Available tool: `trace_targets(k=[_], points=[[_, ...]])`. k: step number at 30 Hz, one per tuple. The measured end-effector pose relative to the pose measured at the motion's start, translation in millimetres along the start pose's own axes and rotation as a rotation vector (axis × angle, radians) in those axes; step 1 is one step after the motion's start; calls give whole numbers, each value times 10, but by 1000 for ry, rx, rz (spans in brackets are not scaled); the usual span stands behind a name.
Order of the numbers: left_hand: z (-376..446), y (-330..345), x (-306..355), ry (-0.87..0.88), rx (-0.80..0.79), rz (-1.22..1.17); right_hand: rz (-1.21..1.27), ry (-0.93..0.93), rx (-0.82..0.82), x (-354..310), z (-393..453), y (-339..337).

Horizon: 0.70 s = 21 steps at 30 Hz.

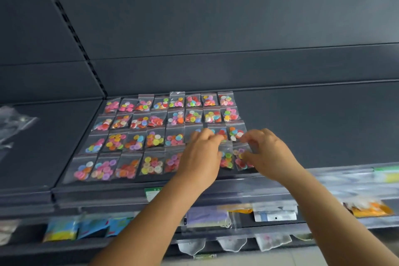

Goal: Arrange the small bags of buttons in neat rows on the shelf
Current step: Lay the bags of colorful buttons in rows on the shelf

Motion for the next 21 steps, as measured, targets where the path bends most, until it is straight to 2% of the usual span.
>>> trace_targets(k=[3, 7, 10, 21], points=[[-5, 57, 31, 100, -133, 37, -31, -152, -111, -42, -35, 54], [5, 89, 2, 67, -228, 101, -64, -150, -50, -19, -50, 61], [-22, 88, -20, 64, -217, 126, -112, -113, -23, -36, -44, 64], [-75, 117, 13, 87, -193, 163, -137, -112, -123, -68, -14, 115]])
Point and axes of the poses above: each hand's wrist, its own z-axis towards the middle knuckle, its own y-axis out of the palm, x = y × z, the point moved 3 cm from there along z, towards the middle knuckle, and after that the axes turned 5 degrees about -y, right-handed, at the moved point
